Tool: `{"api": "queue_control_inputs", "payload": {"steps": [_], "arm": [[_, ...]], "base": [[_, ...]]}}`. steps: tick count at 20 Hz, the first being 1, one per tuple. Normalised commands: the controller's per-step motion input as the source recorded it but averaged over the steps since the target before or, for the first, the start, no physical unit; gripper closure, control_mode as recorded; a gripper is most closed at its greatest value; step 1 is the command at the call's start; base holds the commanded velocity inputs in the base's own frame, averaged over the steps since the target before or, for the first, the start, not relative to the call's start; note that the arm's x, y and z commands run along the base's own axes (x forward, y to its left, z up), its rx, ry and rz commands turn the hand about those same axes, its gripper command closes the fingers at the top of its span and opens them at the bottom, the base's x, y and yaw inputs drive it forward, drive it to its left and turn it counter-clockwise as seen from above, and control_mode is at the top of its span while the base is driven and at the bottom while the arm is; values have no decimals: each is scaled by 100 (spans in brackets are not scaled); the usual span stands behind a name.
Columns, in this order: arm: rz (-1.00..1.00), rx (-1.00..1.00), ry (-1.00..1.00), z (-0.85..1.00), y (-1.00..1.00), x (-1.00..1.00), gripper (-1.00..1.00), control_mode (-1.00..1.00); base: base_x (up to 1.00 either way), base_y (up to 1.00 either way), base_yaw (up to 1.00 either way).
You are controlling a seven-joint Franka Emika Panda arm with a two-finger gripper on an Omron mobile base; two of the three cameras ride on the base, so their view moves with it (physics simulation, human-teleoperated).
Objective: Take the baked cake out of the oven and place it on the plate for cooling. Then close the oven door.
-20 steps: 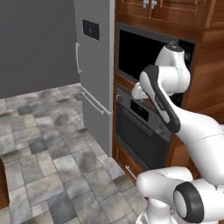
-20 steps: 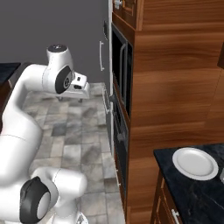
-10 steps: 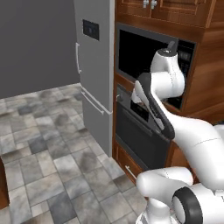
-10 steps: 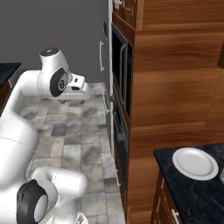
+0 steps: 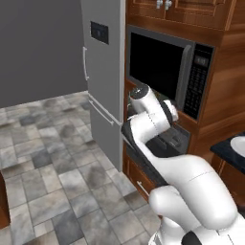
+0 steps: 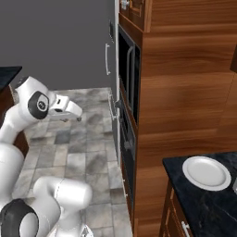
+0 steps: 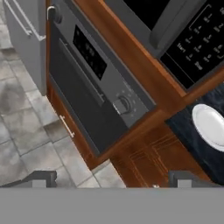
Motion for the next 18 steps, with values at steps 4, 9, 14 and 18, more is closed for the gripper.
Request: {"api": "queue_control_inputs", "payload": {"steps": [4, 9, 14, 18], "arm": [[-16, -24, 0, -55, 14, 14, -100, -100], [-7, -21, 0, -49, 3, 14, -100, -100], [-2, -17, 3, -43, 0, 20, -100, -100], [-1, -10, 8, -41, 0, 31, -100, -100]], "base": [[0, 0, 0], [0, 0, 0], [0, 0, 0], [0, 0, 0]]}}
